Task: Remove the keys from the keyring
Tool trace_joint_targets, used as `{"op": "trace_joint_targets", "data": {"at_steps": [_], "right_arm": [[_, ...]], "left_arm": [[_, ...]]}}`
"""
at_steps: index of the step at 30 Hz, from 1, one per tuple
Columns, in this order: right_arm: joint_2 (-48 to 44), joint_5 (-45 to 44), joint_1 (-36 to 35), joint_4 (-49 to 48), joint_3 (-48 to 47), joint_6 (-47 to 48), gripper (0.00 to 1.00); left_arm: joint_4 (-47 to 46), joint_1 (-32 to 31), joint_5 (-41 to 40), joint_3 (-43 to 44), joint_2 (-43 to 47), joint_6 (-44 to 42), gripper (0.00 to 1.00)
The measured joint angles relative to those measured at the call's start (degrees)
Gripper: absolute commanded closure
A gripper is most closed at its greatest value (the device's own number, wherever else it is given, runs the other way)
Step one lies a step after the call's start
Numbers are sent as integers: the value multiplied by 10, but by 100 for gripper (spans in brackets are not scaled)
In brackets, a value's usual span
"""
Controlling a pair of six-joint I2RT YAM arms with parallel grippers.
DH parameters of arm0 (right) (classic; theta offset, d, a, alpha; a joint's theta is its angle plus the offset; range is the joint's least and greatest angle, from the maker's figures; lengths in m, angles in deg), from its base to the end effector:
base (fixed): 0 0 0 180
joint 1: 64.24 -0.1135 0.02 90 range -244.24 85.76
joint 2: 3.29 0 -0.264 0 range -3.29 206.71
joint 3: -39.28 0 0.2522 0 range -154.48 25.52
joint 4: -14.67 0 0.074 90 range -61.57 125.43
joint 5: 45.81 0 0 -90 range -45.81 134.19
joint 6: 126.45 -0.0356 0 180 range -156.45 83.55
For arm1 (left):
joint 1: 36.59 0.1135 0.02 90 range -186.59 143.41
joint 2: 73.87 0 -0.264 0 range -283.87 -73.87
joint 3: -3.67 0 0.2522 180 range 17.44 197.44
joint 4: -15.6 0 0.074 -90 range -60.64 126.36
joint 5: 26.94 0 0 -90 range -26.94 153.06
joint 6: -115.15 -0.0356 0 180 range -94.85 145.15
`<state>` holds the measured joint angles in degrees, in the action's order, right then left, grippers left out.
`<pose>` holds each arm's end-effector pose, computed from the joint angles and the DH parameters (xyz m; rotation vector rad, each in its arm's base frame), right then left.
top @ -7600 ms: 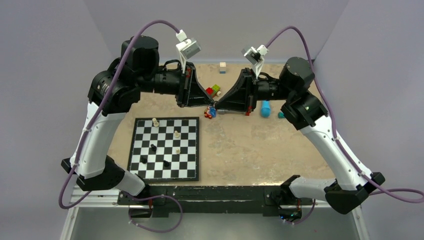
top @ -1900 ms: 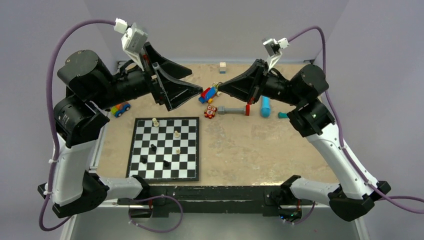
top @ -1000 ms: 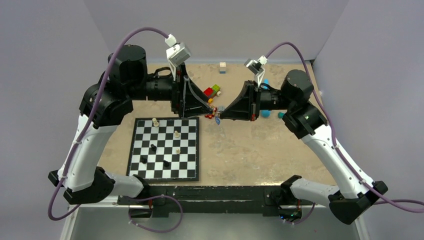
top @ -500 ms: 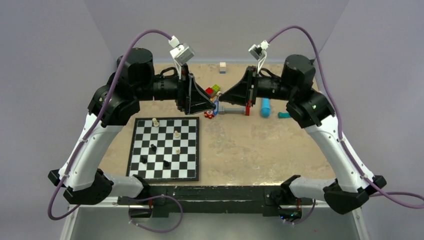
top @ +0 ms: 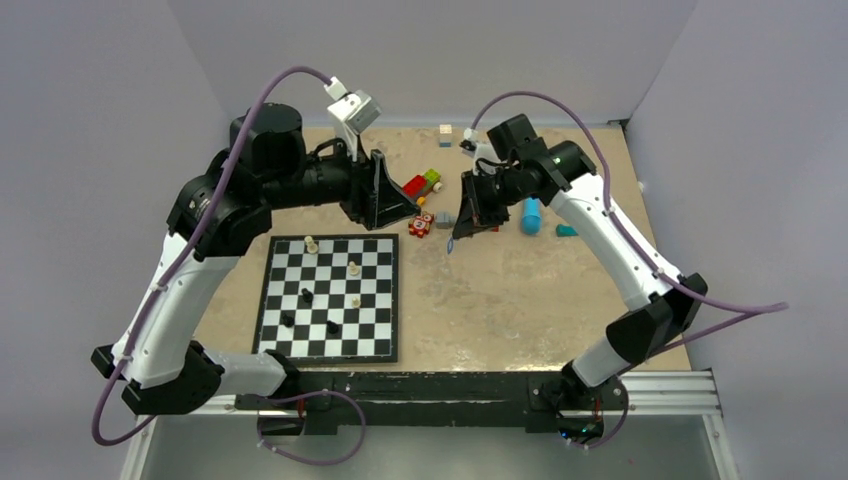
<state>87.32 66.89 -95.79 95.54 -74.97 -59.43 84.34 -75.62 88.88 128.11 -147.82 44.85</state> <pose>0.2584 0.1748 0.3888 -0.3591 2.6690 0.8418 0.1519 -0.1431 0.5286 0.6592 1.9061 -1.1031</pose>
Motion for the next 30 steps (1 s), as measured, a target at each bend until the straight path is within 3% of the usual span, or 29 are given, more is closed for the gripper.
{"op": "trace_joint_targets", "data": {"at_steps": [13, 30], "right_arm": [[-177, 216, -3, -199, 86, 10, 100], [-226, 298, -3, -360, 110, -15, 100]], "left_arm": [[-2, 0, 64, 0, -4, -20, 45], [-65, 0, 168, -32, -17, 9, 54]]}}
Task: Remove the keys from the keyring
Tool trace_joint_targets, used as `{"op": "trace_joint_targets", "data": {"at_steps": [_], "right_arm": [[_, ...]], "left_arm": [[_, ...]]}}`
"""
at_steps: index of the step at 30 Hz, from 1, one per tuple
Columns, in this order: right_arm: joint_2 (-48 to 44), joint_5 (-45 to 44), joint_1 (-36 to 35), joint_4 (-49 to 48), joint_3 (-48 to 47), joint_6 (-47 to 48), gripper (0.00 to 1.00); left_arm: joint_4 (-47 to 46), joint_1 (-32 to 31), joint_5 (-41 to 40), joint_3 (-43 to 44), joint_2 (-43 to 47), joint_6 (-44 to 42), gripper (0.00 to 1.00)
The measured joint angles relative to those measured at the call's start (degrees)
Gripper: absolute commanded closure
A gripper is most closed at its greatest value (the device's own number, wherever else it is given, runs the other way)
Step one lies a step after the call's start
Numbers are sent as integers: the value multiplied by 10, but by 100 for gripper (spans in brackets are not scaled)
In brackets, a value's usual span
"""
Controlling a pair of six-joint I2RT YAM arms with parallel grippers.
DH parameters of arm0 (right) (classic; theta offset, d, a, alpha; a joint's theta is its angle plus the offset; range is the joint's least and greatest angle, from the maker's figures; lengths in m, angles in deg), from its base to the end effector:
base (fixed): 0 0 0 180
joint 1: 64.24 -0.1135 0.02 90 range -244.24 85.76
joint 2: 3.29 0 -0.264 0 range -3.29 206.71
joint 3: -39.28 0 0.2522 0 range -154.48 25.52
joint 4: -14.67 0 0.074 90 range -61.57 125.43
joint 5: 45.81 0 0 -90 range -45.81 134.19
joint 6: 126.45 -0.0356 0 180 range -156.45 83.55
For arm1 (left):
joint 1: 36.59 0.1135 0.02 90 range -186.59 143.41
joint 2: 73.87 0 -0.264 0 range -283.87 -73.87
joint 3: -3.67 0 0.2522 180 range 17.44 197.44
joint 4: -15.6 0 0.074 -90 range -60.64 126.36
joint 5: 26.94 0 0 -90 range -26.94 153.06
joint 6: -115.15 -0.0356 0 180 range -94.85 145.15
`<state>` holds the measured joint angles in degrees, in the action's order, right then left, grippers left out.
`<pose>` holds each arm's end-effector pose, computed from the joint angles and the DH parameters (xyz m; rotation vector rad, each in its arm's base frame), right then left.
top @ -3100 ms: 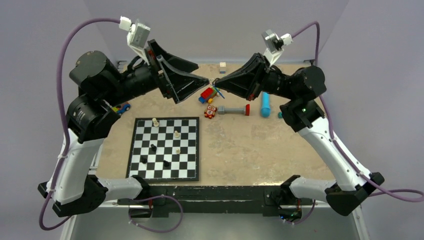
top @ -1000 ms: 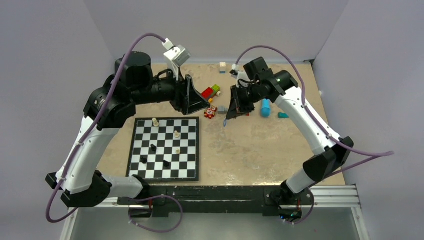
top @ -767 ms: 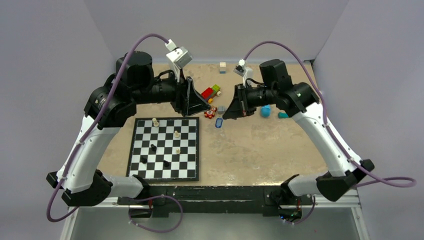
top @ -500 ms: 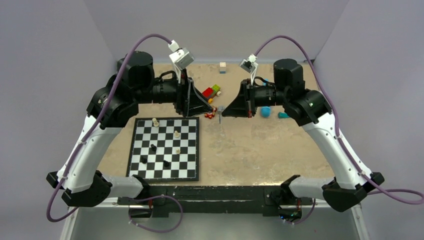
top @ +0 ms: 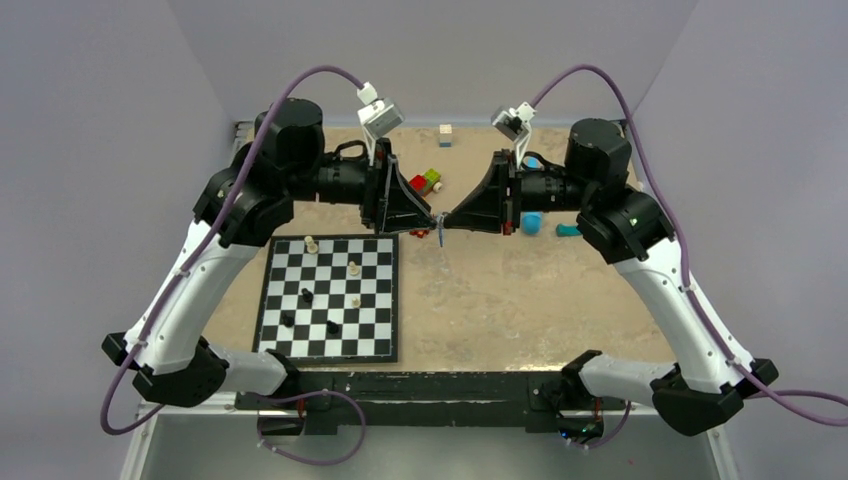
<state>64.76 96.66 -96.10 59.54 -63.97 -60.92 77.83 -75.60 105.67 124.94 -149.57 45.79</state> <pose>0.1734 0.1410 0.4877 -0.8512 1.7238 1.4784 0.1615 -0.1618 0.5207 0.8689 1.8319 -1.3798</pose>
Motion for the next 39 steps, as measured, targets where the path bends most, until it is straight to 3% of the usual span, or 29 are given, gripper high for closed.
{"op": "trace_joint_targets", "data": {"at_steps": [7, 12, 21, 34, 39], "right_arm": [[-3, 15, 0, -39, 8, -19, 100], [-3, 23, 0, -52, 8, -25, 100], [-3, 26, 0, -63, 8, -29, 100], [-3, 19, 2, -129, 30, -71, 100], [-3, 4, 1, -187, 34, -103, 100]], "left_arm": [[-7, 0, 18, 0, -18, 10, 63], [-9, 0, 24, 4, -22, 13, 81], [-9, 0, 24, 10, -22, 11, 100], [-23, 5, 3, 10, -18, 34, 100], [-79, 7, -33, -16, 10, 76, 100]]}}
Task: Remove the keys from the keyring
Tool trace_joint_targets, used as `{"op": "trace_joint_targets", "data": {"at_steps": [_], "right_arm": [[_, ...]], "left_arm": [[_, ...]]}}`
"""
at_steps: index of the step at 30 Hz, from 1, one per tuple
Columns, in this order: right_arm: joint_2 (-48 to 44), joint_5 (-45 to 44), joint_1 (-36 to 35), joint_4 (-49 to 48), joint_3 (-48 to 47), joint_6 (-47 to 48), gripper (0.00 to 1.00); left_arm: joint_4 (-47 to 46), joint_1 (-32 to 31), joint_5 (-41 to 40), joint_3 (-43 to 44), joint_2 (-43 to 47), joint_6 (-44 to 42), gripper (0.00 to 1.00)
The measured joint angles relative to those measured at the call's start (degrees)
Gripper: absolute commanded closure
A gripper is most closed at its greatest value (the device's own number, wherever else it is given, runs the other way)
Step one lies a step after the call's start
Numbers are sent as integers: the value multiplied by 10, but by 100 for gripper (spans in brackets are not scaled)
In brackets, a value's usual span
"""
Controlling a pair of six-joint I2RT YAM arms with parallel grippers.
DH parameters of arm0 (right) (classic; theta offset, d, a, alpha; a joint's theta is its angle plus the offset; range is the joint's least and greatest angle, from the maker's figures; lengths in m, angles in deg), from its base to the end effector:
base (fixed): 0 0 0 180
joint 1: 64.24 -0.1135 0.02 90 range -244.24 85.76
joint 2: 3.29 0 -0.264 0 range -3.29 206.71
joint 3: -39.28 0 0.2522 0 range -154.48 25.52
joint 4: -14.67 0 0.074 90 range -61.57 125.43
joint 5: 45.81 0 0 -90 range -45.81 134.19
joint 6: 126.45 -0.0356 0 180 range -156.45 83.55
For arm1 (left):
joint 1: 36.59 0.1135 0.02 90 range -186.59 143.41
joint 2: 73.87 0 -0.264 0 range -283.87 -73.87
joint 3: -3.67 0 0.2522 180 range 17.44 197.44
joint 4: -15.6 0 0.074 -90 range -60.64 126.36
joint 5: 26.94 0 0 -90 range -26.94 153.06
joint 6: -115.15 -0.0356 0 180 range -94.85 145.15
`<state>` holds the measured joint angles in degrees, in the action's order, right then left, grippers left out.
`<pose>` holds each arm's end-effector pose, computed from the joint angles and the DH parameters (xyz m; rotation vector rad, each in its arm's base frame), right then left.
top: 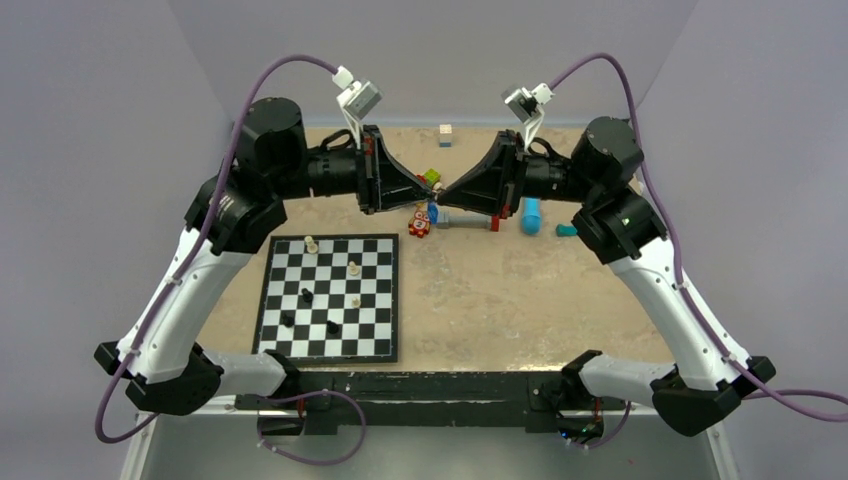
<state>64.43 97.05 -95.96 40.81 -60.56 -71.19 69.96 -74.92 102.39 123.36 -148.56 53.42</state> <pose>0.1794 0.1443 0.5018 -0.7989 1.5424 1.5576 0.1655 -0.1596 0.5299 0.7186 1.7874 -1.4096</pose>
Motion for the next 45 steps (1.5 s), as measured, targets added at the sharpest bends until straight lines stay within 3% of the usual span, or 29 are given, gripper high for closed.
{"op": "trace_joint_targets", "data": {"at_steps": [12, 45], "right_arm": [[4, -41, -1, -121, 3, -57, 100], [35, -57, -1, -197, -1, -101, 100]], "left_arm": [[-130, -1, -74, -58, 44, 94, 100], [-193, -8, -184, -114, 84, 167, 100]]}}
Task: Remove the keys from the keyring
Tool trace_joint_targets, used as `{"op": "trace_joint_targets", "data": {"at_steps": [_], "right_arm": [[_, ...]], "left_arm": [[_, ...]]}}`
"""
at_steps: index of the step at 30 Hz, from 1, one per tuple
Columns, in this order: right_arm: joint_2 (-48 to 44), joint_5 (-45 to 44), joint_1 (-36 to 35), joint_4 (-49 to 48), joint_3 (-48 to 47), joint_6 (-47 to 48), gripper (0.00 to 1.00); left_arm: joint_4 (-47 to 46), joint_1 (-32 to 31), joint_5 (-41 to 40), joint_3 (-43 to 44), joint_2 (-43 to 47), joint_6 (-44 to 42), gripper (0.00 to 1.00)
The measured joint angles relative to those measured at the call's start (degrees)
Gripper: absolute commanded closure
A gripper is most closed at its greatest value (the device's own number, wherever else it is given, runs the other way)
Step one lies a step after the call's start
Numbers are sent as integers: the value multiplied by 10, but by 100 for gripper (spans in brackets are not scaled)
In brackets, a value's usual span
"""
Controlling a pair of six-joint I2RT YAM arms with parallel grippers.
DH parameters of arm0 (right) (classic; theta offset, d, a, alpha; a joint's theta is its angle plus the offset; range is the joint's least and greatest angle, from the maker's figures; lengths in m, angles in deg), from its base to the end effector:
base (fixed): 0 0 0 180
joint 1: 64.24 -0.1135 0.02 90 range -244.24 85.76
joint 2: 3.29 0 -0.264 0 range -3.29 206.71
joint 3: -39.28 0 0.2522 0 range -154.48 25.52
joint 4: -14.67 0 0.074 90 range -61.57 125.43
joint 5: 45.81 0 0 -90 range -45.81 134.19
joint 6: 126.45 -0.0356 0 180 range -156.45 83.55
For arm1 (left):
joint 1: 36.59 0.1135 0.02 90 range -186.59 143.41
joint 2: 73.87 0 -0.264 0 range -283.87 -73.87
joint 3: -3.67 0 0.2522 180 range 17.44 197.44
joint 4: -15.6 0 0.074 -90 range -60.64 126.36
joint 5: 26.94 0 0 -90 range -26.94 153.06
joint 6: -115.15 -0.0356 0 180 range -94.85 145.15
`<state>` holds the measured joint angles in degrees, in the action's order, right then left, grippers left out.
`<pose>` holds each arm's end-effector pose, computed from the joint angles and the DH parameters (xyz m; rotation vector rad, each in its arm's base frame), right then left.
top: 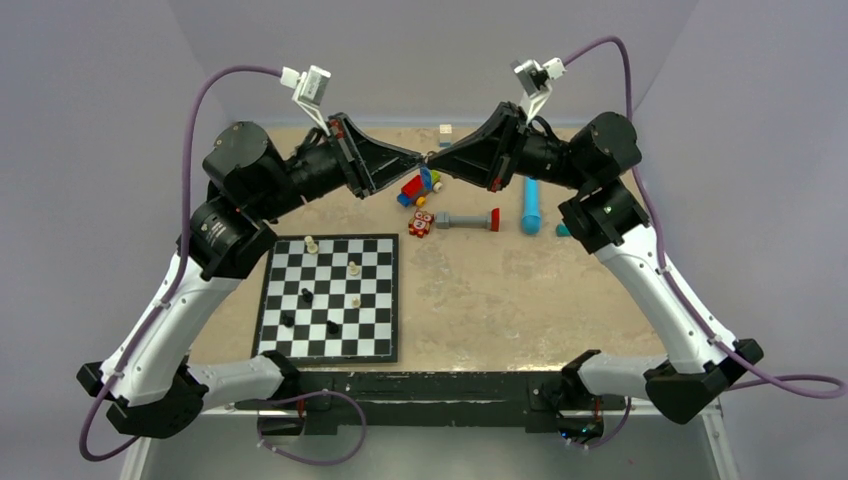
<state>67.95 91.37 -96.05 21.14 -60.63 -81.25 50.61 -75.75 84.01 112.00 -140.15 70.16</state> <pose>0.1964 0.1525 0.5216 -0.6705 1.3434 1.5927 0.1529 -0.1409 0.5373 0.2523 1.6139 -1.4315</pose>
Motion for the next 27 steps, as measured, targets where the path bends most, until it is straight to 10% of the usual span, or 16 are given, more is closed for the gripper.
{"op": "trace_joint_targets", "data": {"at_steps": [12, 21, 27], "right_arm": [[9, -10, -1, -31, 0, -28, 100], [1, -10, 0, -23, 14, -12, 100], [-31, 0, 0, 61, 31, 47, 100]], "left_arm": [[-45, -6, -41, -40, 24, 24, 99], [-4, -6, -55, -40, 31, -16, 22], [92, -3, -81, 11, 37, -97, 17]]}}
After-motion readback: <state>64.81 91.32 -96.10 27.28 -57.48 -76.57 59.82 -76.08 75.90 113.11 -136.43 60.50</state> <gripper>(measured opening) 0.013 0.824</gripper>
